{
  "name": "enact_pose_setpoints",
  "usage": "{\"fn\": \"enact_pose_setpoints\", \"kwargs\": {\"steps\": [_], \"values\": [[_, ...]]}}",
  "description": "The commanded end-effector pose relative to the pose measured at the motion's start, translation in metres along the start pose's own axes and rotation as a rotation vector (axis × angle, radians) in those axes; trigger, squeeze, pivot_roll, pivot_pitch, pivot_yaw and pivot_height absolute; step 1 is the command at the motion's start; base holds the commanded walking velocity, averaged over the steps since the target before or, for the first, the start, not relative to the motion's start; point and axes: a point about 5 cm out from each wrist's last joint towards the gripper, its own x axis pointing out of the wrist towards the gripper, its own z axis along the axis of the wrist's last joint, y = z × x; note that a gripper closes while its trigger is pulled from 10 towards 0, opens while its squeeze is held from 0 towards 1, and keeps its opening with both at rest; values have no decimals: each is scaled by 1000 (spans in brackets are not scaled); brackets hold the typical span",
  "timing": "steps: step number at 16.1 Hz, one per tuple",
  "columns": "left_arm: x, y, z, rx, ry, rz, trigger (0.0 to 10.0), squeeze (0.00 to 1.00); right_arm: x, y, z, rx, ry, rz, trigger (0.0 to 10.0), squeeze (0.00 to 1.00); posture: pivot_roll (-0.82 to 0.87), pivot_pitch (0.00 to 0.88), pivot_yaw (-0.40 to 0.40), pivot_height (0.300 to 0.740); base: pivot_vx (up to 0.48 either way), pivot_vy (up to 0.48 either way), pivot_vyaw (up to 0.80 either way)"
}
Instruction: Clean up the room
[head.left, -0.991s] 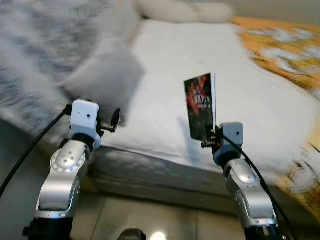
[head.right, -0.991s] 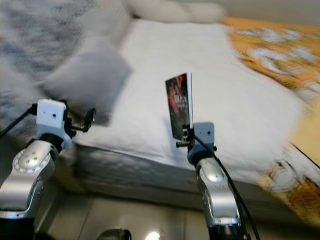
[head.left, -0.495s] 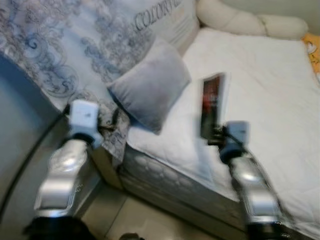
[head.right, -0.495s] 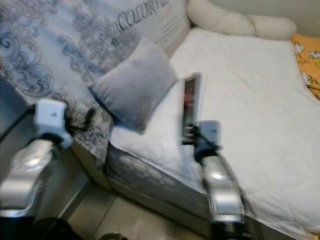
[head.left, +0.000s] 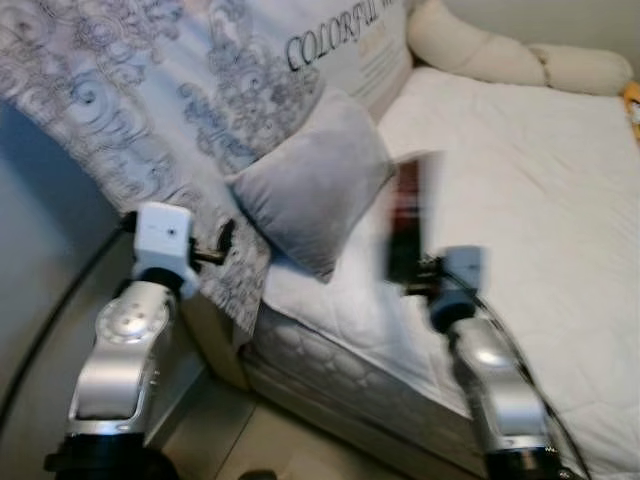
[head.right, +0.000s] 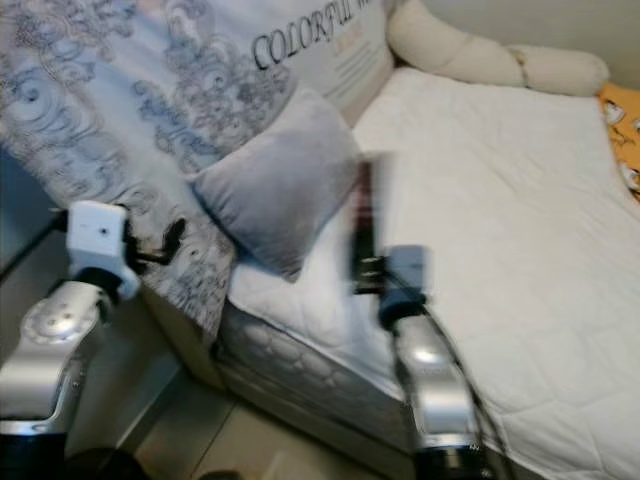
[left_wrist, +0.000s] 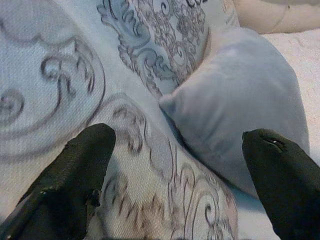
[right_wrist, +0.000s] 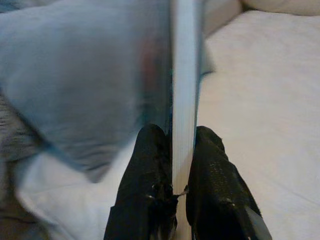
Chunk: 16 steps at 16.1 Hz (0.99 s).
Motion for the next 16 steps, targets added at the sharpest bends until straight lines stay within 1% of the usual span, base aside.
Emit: {"fn": "enact_pose_setpoints", "kwargs": {"steps": [1, 7, 16], "values": [[1, -5, 1, -6, -1, -21, 10000, 0, 0, -9, 13, -12, -51, -26, 10000, 0, 111, 0, 20, 740, 255, 0, 0], [0, -7, -3, -14, 12, -26, 10000, 0, 0, -10, 12, -14, -48, -30, 10000, 0, 110, 0, 17, 740, 256, 0, 0], [1, -5, -4, -13, 16, -19, 10000, 0, 1, -11, 11, -14, -37, -38, 10000, 0, 111, 0, 17, 740, 262, 0, 0]]}}
